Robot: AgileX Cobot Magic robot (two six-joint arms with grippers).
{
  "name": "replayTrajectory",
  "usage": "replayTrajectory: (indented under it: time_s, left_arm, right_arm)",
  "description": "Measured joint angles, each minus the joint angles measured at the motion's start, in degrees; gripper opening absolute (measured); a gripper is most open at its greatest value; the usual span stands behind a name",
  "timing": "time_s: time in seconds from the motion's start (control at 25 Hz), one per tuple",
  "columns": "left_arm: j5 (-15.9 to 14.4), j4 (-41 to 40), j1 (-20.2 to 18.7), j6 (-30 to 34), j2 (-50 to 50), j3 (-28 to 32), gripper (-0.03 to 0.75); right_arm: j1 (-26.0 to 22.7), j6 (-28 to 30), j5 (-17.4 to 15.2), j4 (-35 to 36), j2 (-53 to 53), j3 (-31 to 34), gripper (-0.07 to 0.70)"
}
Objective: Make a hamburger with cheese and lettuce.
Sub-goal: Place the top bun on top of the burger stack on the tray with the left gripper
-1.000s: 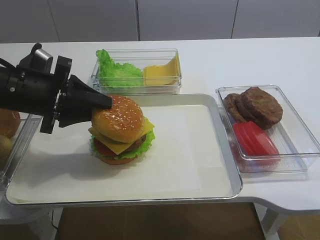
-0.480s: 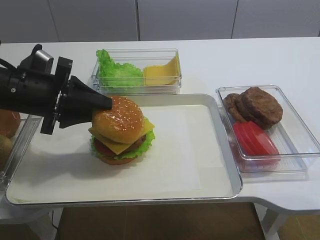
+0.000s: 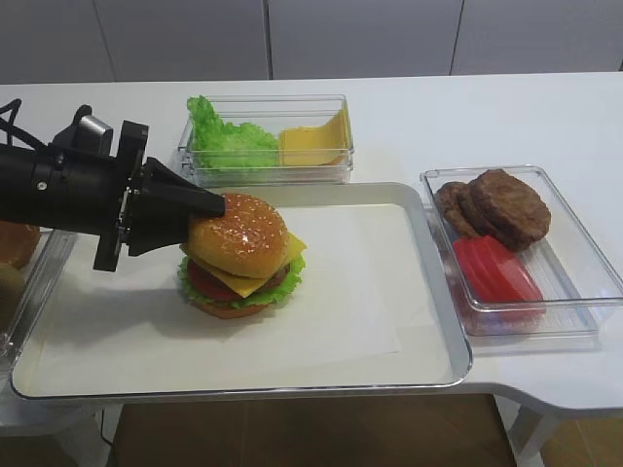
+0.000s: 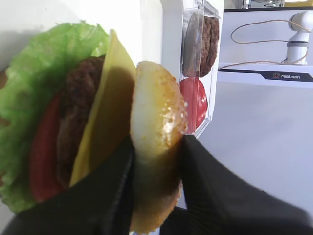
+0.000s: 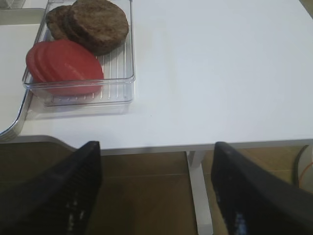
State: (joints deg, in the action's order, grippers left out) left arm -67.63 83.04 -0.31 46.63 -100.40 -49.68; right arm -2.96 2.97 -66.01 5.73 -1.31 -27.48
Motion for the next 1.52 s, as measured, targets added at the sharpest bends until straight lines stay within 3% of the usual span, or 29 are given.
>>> replayTrajectory:
  time_s: [0.68,1.52]
  left_arm:
    - [0.00,0.00,0.00,1.31,0.00,0.00,0.210]
    - [0.73,-0.21,0.00,1.31,0.00,0.00,0.307]
  right_arm:
    - [0.00,0.00,0.00,0.00,0.00,0.00,0.532]
    - [0.00,0.00,0.00,0.00,0.00,0.00,0.532]
